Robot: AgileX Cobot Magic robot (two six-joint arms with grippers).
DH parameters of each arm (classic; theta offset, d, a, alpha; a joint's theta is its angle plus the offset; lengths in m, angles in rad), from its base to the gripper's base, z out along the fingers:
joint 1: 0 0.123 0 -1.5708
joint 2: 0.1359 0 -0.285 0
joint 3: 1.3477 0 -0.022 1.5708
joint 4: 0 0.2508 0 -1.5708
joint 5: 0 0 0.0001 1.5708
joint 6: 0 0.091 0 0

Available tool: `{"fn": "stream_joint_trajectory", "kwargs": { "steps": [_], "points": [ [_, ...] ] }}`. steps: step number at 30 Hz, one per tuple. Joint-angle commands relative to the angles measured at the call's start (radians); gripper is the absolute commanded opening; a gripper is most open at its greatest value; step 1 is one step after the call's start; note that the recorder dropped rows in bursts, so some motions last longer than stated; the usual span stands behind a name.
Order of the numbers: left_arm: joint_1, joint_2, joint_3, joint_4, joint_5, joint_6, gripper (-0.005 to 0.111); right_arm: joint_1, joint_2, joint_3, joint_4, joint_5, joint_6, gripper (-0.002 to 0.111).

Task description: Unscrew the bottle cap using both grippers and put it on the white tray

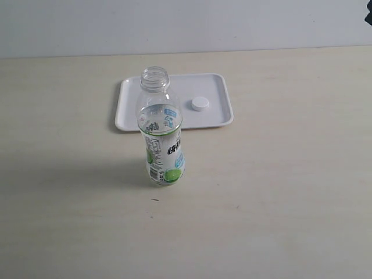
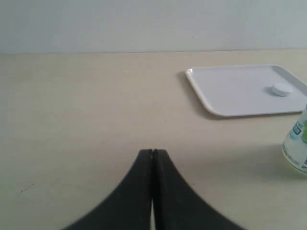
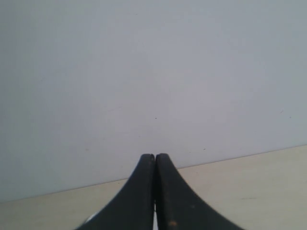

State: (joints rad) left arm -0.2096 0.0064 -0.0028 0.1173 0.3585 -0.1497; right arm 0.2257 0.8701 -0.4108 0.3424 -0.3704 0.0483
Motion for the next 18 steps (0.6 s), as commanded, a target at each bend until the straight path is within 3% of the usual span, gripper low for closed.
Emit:
{"fn": "stream_joint_trajectory", "kwargs": {
  "steps": [1, 15, 18],
  "points": [
    [0.002, -0.006, 0.003, -0.005, -0.002, 0.0, 0.0, -0.004, -0.008, 0.005, -0.003, -0.013, 0.004, 0.0],
    [0.002, -0.006, 0.003, -0.005, -0.002, 0.0, 0.0, -0.004, -0.008, 0.005, -0.004, -0.013, 0.006, 0.0],
    [0.002, -0.006, 0.003, -0.005, -0.002, 0.0, 0.0, -0.004, -0.008, 0.005, -0.004, -0.013, -0.172, 0.0]
  ]
}}
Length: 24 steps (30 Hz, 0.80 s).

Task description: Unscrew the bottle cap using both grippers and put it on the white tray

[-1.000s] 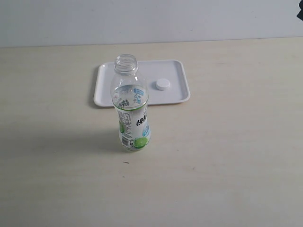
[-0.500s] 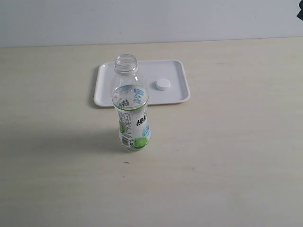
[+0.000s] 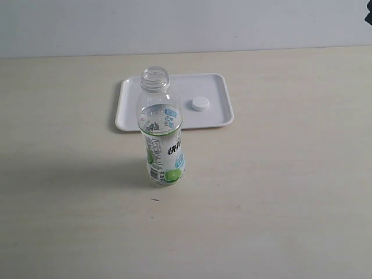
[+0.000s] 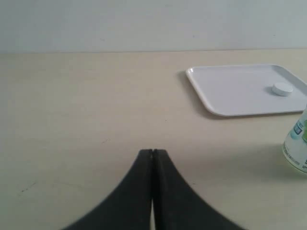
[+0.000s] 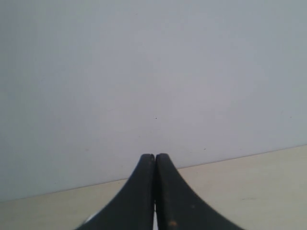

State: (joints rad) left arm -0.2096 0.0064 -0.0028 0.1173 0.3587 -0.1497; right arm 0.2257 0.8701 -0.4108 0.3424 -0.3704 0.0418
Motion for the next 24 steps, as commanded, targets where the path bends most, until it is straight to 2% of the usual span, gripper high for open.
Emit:
{"fn": "stream_joint_trajectory", "kwargs": {
  "steps": [1, 7, 12, 16, 21, 24],
  "points": [
    [0.002, -0.006, 0.003, -0.005, -0.003, 0.0, 0.0, -0.004, -0.008, 0.005, -0.004, -0.013, -0.239, 0.0],
    [0.002, -0.006, 0.003, -0.005, -0.003, 0.0, 0.0, -0.004, -0.008, 0.005, -0.004, -0.019, -0.398, 0.0],
    [0.002, -0.006, 0.003, -0.005, -0.003, 0.0, 0.0, -0.014, -0.023, 0.005, -0.002, 0.164, -0.567, 0.0],
    [0.002, -0.006, 0.003, -0.005, -0.003, 0.0, 0.0, -0.113, -0.162, 0.024, -0.002, 0.334, -0.538, 0.0],
    [0.002, -0.006, 0.003, -0.005, -0.003, 0.0, 0.0, -0.261, -0.369, 0.117, -0.002, 0.341, -0.484, 0.0],
    [0.002, -0.006, 0.003, -0.005, -0.003, 0.0, 0.0, -0.3, -0.455, 0.159, -0.002, 0.341, -0.484, 0.0]
  ]
}}
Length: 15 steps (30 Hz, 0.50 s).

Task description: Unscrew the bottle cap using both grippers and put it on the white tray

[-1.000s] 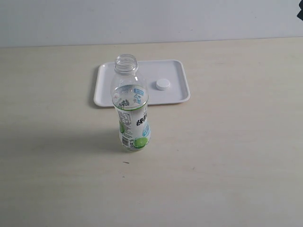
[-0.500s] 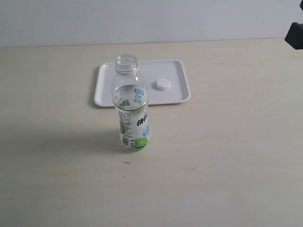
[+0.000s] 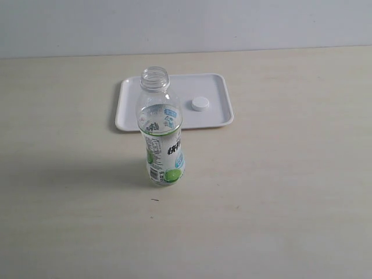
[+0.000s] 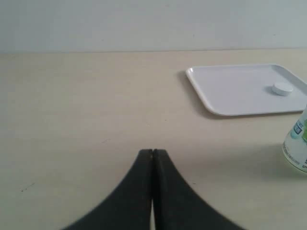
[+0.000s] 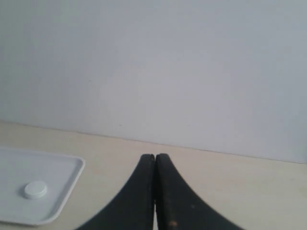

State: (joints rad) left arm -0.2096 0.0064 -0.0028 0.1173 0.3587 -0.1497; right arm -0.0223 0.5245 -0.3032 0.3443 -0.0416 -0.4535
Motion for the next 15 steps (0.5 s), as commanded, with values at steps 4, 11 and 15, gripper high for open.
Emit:
{"fn": "stream_joint_trajectory", "kwargs": {
  "steps": [4, 11, 15],
  "points": [
    [0.002, -0.006, 0.003, -0.005, -0.003, 0.0, 0.0, -0.052, -0.172, 0.068, -0.004, 0.031, 0.013, 0.0],
    [0.002, -0.006, 0.003, -0.005, -0.003, 0.0, 0.0, -0.052, -0.179, 0.068, -0.002, 0.061, 0.066, 0.0],
    [0.002, -0.006, 0.003, -0.005, -0.003, 0.0, 0.0, -0.052, -0.28, 0.068, -0.2, 0.193, 0.184, 0.0]
  ]
}}
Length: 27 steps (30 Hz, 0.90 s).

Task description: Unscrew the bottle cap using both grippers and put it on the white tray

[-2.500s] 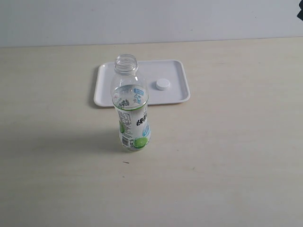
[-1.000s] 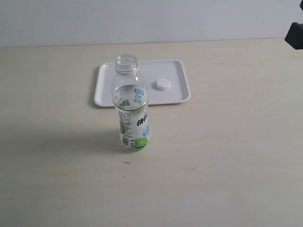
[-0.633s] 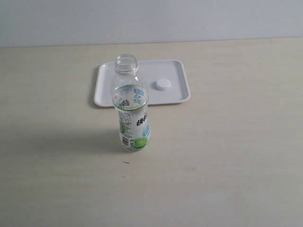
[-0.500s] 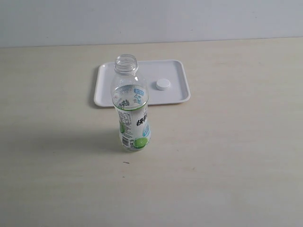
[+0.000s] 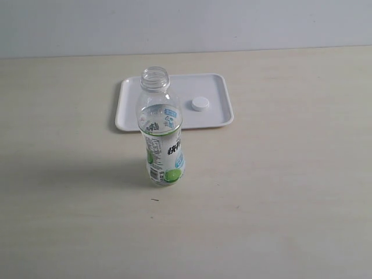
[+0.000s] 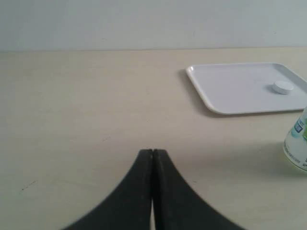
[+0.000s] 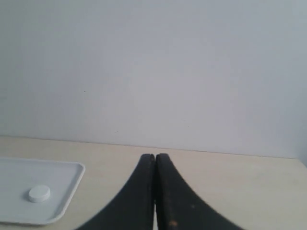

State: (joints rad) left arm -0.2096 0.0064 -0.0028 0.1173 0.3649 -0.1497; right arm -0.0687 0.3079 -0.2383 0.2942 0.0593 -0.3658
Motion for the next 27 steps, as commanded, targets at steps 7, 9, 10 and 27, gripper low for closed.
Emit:
{"fn": "stream_joint_trajectory", "kwargs": {
  "steps": [7, 9, 10, 27],
  "points": [
    [0.002, -0.006, 0.003, -0.005, -0.009, 0.0, 0.0, -0.006, -0.203, 0.094, -0.268, 0.142, 0.196, 0.0],
    [0.002, -0.006, 0.003, -0.005, -0.009, 0.0, 0.0, -0.006, -0.242, 0.125, -0.268, 0.153, 0.227, 0.0],
    [0.002, -0.006, 0.003, -0.005, -0.009, 0.0, 0.0, -0.006, -0.26, 0.142, -0.268, 0.155, 0.245, 0.0],
    [0.002, -0.006, 0.003, -0.005, -0.009, 0.0, 0.0, -0.008, -0.308, 0.238, -0.294, 0.246, 0.354, 0.0]
  ]
}}
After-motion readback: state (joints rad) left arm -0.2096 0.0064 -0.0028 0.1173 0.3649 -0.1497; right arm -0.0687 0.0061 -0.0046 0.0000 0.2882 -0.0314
